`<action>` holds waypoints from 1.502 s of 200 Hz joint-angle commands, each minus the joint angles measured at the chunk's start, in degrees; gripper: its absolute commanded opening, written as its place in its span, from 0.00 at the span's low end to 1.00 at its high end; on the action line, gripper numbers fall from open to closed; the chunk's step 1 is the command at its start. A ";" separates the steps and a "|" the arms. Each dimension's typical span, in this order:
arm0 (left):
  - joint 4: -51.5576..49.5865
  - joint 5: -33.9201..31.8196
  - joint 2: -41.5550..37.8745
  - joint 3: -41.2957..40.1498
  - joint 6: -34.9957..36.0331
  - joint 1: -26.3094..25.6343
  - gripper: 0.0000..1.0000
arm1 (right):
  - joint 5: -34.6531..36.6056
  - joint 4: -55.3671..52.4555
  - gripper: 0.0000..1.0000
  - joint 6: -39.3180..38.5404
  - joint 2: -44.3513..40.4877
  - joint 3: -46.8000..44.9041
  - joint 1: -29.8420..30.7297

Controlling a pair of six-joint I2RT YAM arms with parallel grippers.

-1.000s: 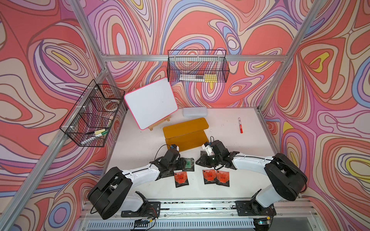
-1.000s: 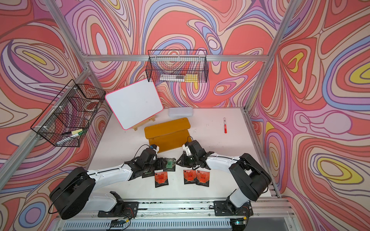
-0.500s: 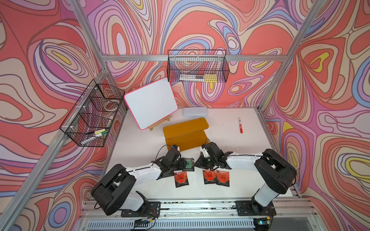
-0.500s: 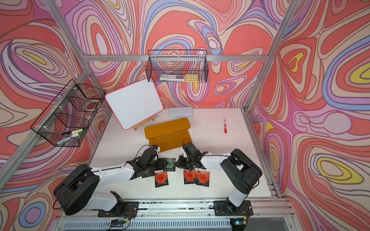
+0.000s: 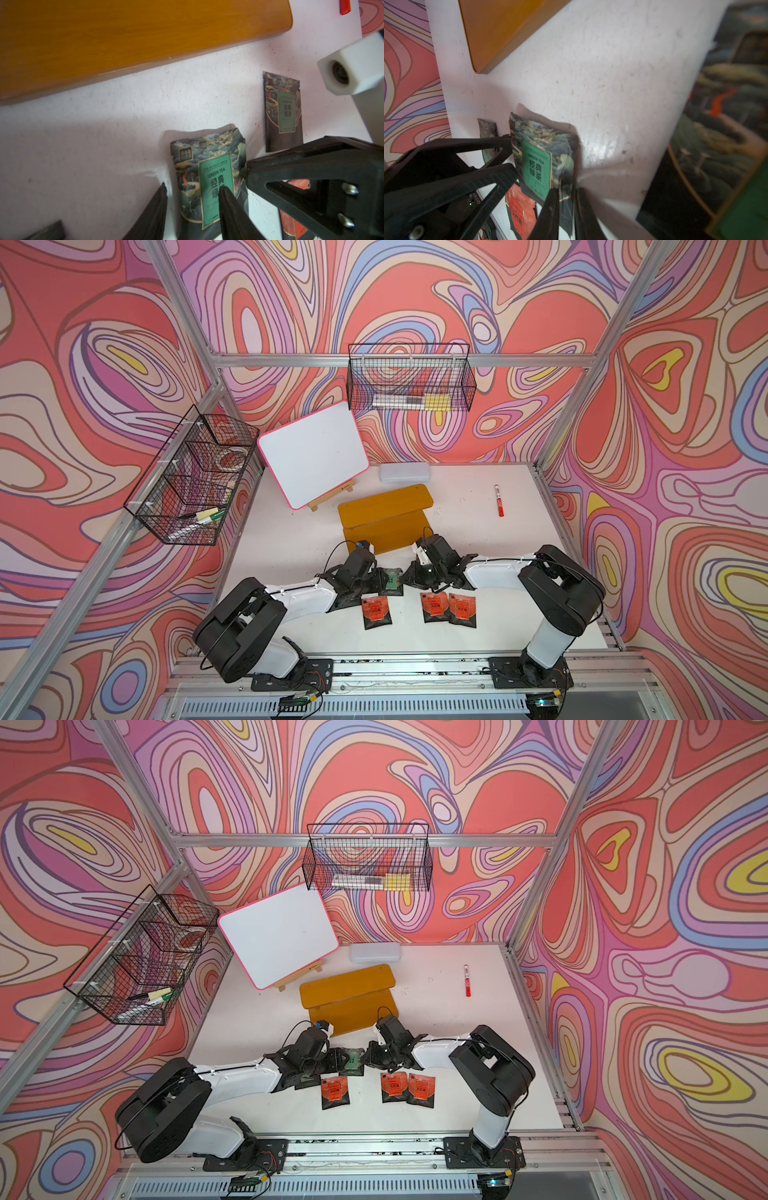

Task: Place the tea bags on the shelf by color
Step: Pick up the tea bag from the center of the board.

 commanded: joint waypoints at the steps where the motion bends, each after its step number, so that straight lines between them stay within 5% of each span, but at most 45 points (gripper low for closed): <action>1: 0.78 0.84 1.21 0.80 -0.96 -0.51 0.42 | 2.58 0.14 0.17 0.66 1.25 0.47 0.32; 125: 2.64 0.52 0.35 -0.25 -1.84 -0.50 0.28 | 3.57 0.10 0.15 0.52 3.79 1.85 0.32; 183: 2.38 -0.56 -1.79 -1.12 -2.15 -0.51 0.13 | 3.74 0.45 0.18 0.35 3.42 1.67 0.27; 207: 2.95 -0.49 -2.64 -1.39 -2.20 -0.50 0.00 | 3.76 1.86 0.23 0.03 2.44 0.77 0.30; 237: 4.53 0.16 -4.53 -2.10 -2.77 -0.50 0.00 | 3.48 5.45 0.41 -0.60 -2.10 -1.94 0.23; 300: 2.31 1.06 -13.46 -0.96 -2.81 -0.51 0.00 | 4.60 3.79 0.58 -6.91 -15.06 -5.10 0.23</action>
